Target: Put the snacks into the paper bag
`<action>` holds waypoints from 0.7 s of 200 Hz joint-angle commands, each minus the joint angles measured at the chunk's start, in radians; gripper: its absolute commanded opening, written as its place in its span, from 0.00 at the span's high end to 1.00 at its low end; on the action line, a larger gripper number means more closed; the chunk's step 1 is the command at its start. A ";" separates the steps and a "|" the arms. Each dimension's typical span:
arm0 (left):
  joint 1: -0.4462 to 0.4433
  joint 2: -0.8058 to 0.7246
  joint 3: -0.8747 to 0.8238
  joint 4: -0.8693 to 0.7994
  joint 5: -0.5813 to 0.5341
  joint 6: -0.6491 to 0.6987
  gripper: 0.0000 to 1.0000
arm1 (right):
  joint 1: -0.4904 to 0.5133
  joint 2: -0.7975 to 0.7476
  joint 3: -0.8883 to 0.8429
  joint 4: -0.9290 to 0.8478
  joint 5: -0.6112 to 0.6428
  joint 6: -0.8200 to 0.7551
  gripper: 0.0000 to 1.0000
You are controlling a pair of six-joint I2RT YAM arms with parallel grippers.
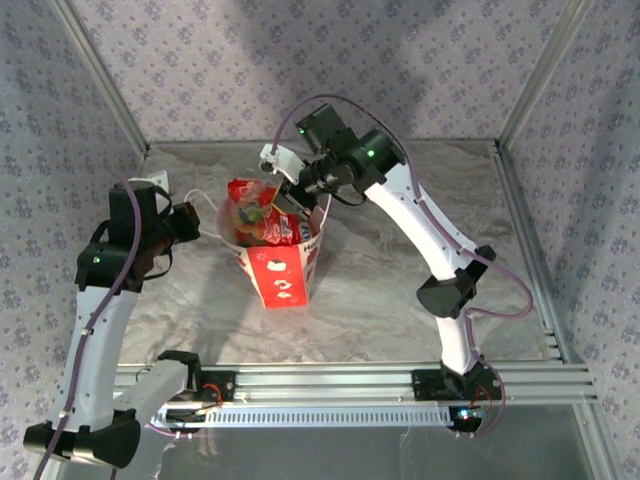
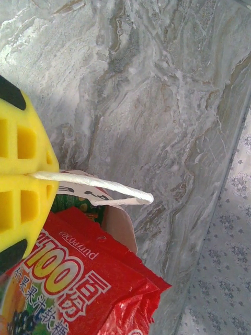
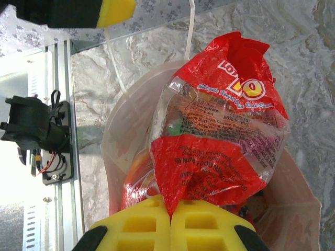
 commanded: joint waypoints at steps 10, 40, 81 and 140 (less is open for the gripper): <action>-0.002 -0.002 0.021 0.006 0.004 -0.007 0.98 | -0.011 -0.018 0.061 0.030 -0.076 0.011 1.00; -0.002 -0.007 0.021 0.004 -0.003 -0.004 0.98 | -0.003 0.002 0.030 -0.060 -0.131 -0.064 1.00; -0.003 -0.001 0.033 0.005 -0.002 -0.007 0.98 | 0.019 -0.005 -0.045 -0.096 -0.034 -0.120 1.00; -0.003 0.010 0.042 0.006 0.006 -0.010 0.98 | 0.020 0.030 -0.100 -0.136 0.023 -0.151 0.84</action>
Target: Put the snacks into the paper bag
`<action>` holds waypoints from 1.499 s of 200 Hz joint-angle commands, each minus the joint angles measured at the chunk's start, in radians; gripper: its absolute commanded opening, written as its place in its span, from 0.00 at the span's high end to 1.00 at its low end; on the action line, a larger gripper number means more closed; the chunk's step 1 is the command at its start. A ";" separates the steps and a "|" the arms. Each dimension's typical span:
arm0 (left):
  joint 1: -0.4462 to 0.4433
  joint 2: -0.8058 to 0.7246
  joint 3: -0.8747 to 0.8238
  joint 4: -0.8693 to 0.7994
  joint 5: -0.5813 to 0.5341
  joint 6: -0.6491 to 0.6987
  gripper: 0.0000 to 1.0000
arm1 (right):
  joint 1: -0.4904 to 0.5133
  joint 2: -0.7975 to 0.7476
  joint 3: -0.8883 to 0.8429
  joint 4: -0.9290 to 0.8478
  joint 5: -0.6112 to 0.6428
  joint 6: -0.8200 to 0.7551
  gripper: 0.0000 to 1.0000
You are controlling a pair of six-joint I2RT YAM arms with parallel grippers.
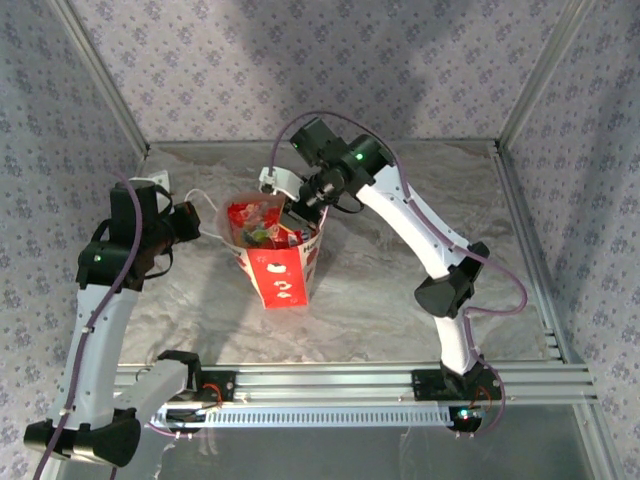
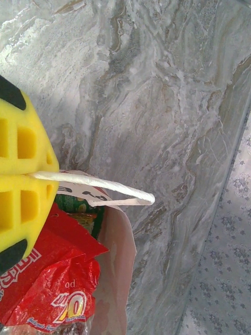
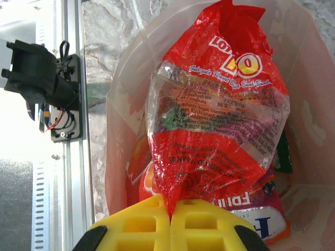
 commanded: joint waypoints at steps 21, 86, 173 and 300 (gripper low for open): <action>-0.003 0.002 0.046 0.003 0.005 -0.007 0.98 | 0.006 0.052 0.002 -0.029 0.161 0.013 0.67; -0.002 -0.007 0.039 -0.001 0.006 -0.003 0.98 | 0.027 -0.034 0.006 0.101 0.302 0.109 0.44; -0.002 -0.026 0.030 0.003 0.020 0.000 0.97 | 0.063 -0.115 -0.055 0.285 0.166 0.187 0.69; -0.003 -0.026 0.023 0.008 0.016 0.000 0.97 | 0.070 0.185 0.086 0.130 0.260 0.221 0.91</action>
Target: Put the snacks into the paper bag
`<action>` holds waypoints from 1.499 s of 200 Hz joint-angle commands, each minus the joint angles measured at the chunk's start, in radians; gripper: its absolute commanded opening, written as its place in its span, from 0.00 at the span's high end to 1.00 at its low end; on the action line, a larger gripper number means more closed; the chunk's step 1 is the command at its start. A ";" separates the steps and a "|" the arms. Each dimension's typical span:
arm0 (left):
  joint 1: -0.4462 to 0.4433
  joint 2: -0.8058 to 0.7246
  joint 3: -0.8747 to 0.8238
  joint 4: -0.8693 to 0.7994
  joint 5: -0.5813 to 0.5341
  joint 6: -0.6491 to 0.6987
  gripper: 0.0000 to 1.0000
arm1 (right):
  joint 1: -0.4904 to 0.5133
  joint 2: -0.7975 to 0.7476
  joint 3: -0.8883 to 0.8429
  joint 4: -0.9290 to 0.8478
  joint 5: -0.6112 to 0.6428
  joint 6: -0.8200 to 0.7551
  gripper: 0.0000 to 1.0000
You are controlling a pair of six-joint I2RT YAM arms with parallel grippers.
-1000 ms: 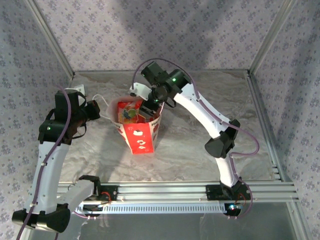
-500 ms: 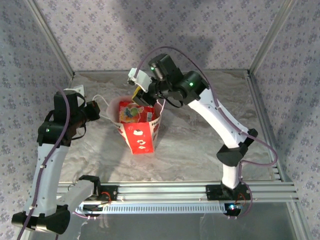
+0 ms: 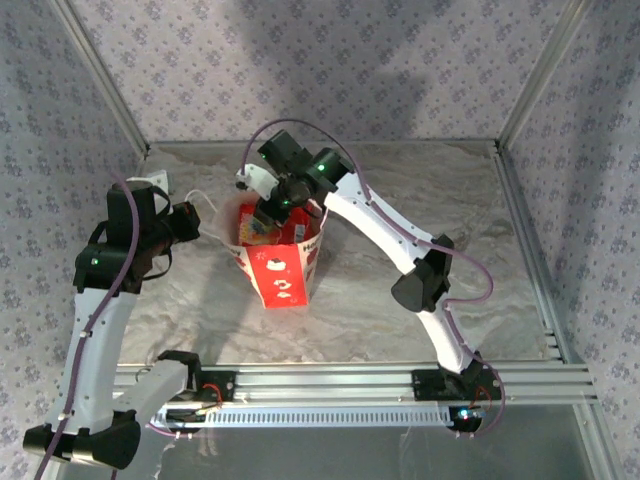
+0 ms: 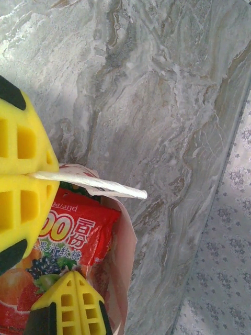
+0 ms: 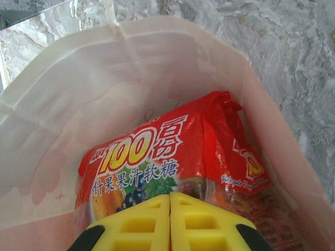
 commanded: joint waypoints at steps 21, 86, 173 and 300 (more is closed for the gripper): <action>-0.002 -0.008 0.015 0.015 0.007 -0.003 0.97 | 0.010 0.043 0.019 -0.104 0.137 0.004 0.91; -0.002 0.013 0.028 0.021 0.035 -0.014 0.97 | 0.044 -0.105 0.029 -0.032 0.088 0.043 0.74; -0.004 0.028 0.027 0.033 0.073 -0.027 0.97 | 0.015 -0.501 -0.259 0.032 0.309 0.305 0.44; -0.009 0.046 0.041 0.032 0.086 -0.032 0.96 | -0.093 -0.558 -0.467 0.079 0.328 0.458 0.43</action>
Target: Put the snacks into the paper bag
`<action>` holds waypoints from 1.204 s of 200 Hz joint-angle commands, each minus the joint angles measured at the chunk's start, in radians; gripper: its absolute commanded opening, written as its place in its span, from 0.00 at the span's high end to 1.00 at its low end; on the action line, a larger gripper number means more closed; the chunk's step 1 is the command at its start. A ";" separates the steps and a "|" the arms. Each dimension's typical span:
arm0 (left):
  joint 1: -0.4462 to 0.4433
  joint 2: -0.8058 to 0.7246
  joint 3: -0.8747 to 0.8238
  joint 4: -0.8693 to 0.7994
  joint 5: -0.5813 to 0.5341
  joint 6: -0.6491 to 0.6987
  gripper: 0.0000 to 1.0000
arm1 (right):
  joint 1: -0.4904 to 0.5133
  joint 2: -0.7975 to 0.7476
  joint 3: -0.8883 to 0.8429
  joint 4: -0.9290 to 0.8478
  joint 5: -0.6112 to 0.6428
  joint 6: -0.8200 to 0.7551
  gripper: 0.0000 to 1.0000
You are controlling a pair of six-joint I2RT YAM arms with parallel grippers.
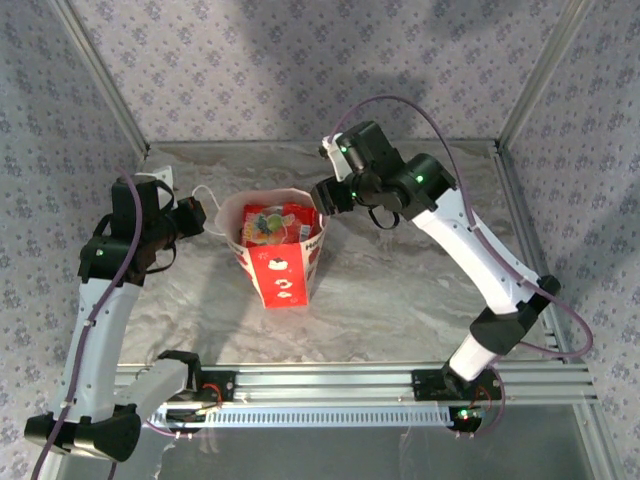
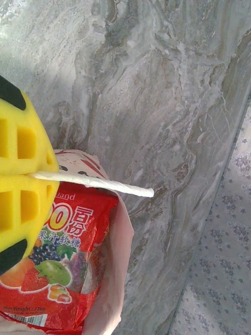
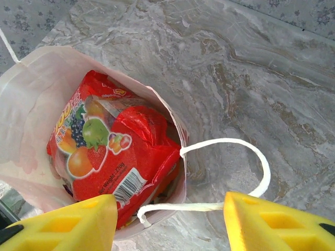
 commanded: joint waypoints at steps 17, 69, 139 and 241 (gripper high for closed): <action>-0.005 0.007 0.038 0.002 0.025 -0.005 0.96 | -0.003 -0.016 -0.009 0.021 0.040 0.031 0.45; -0.006 0.009 0.034 0.005 0.025 -0.005 0.96 | -0.007 -0.148 -0.106 0.070 0.078 0.114 0.43; -0.007 0.008 0.036 0.008 0.026 -0.005 0.96 | -0.052 -0.175 -0.199 0.157 -0.056 0.159 0.38; -0.007 0.033 0.045 0.013 0.040 -0.012 0.96 | -0.077 -0.038 -0.173 0.209 -0.264 0.151 0.95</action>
